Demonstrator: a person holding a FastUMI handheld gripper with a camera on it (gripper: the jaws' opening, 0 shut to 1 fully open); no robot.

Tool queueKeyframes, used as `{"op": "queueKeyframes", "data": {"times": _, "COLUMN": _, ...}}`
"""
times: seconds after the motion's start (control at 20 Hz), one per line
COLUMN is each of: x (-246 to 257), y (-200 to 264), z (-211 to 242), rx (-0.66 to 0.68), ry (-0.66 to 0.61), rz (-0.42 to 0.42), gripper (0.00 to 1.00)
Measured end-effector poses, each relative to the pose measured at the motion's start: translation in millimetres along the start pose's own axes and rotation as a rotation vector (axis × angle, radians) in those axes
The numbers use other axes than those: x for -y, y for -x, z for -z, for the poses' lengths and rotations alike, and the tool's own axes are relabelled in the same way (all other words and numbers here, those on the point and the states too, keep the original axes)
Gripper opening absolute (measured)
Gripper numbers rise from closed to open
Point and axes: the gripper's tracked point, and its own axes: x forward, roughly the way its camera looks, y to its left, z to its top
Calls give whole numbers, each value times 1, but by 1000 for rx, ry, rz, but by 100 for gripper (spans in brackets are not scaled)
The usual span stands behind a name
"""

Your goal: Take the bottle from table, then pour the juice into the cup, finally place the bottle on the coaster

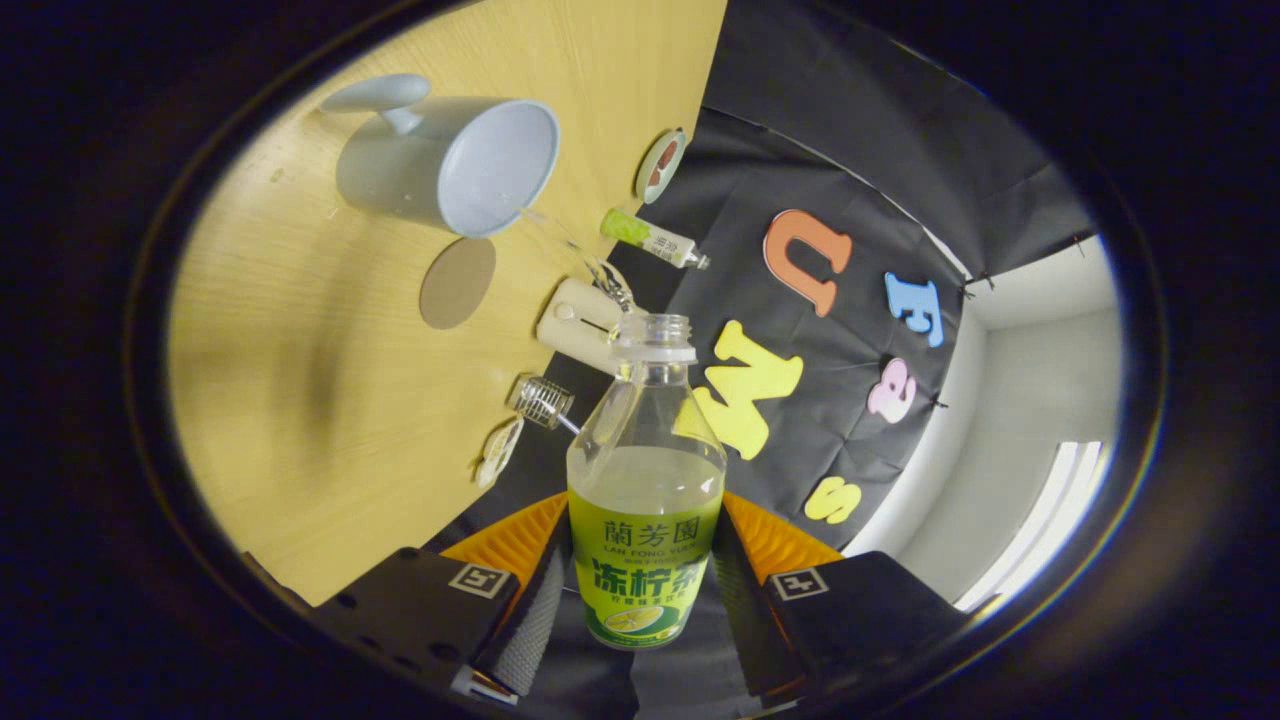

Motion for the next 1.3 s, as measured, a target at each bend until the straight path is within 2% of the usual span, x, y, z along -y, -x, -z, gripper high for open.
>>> {"op": "queueKeyframes", "data": {"times": 0.6, "x": 19, "y": 10, "z": -7, "rx": -4, "ry": 101, "rz": 64, "gripper": 80}}
{"op": "queueKeyframes", "data": {"times": 1.3, "x": 61, "y": 25, "z": -28, "rx": 26, "ry": 228, "rz": 248, "gripper": 79}}
